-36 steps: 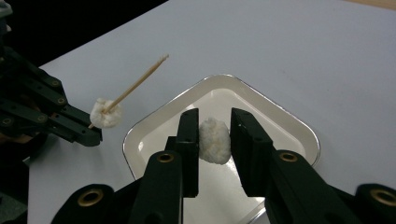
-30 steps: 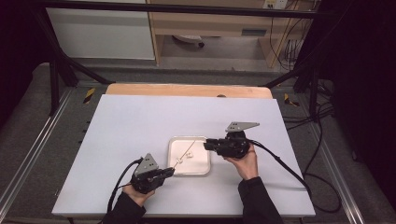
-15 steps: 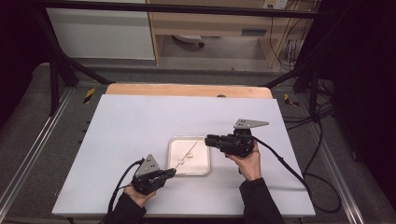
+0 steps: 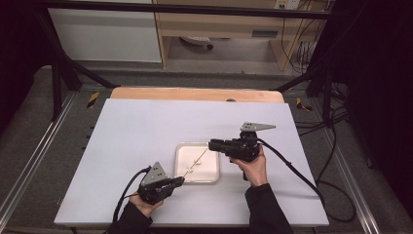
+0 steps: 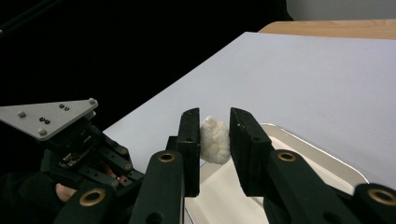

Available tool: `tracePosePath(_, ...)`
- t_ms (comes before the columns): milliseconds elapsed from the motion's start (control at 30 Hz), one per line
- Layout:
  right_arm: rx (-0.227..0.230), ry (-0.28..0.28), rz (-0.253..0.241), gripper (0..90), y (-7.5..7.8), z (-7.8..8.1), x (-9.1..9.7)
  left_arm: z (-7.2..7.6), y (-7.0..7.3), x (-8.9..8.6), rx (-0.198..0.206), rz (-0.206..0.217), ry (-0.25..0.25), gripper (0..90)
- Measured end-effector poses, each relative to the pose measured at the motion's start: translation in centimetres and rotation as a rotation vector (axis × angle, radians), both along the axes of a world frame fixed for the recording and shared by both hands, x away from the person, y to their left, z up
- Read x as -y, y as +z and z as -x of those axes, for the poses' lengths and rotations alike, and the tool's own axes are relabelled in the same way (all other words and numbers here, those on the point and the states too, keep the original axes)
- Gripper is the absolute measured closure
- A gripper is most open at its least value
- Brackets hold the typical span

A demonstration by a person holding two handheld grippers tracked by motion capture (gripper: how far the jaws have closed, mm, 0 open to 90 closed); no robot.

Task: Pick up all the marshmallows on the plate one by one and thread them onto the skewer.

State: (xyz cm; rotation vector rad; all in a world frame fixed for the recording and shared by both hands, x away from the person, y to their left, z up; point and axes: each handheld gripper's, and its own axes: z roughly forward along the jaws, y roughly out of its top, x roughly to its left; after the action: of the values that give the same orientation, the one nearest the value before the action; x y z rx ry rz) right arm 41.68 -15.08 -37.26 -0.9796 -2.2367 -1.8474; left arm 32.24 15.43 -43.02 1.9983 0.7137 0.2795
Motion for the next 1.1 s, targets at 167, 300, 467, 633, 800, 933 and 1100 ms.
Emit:
tracePosePath(167,-0.011,0.016,-0.009,74.5,-0.2,0.0,-0.2,0.0,0.0,0.0,0.001,0.001,-0.002,87.6)
tracePosePath(300,-0.020,0.025,-0.012,74.6,-0.5,0.0,-0.4,0.0,-0.1,0.0,-0.001,-0.003,-0.003,87.6)
tracePosePath(467,-0.033,0.036,-0.015,75.5,-0.6,0.0,-0.5,0.1,-0.1,0.1,0.006,0.000,-0.016,87.7)
tracePosePath(633,-0.037,0.045,-0.021,76.7,-0.8,0.0,-0.7,0.1,-0.2,0.1,0.015,-0.009,-0.029,87.7)
tracePosePath(800,-0.050,0.059,-0.026,78.1,-1.1,0.3,-0.9,0.1,-0.3,0.2,0.014,-0.025,-0.029,87.9)
tracePosePath(933,-0.053,0.073,-0.040,78.8,-1.3,0.4,-1.2,0.0,-0.4,0.2,0.009,-0.027,-0.025,88.1)
tracePosePath(1100,-0.056,0.081,-0.041,79.3,-1.5,0.7,-1.4,0.1,-0.5,0.3,0.008,-0.036,-0.027,88.2)
